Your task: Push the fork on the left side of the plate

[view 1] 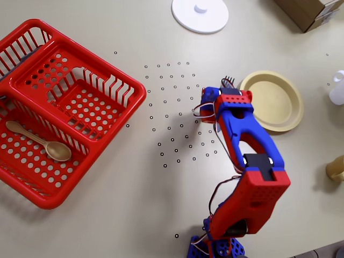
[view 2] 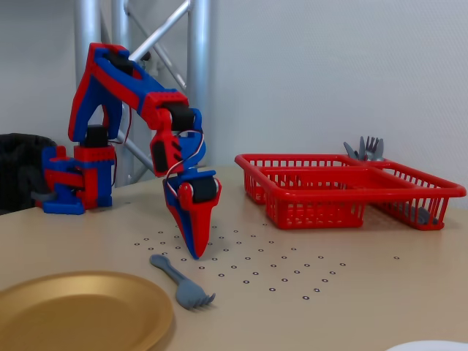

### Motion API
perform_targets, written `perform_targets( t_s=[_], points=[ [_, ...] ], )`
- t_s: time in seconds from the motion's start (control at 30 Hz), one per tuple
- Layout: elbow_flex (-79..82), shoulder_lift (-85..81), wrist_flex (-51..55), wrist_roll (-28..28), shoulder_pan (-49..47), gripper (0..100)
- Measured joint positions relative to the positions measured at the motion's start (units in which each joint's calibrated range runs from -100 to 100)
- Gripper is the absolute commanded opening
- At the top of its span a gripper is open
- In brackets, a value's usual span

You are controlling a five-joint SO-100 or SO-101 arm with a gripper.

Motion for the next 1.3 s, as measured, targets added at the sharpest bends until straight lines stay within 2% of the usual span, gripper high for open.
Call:
perform_targets(
  t_s=[0.87,1.3],
  points=[
    [-0.3,0.7,0.0,7.6,8.0,0],
    [-7.5,5.5,0.0,9.6,10.5,0]
  ],
)
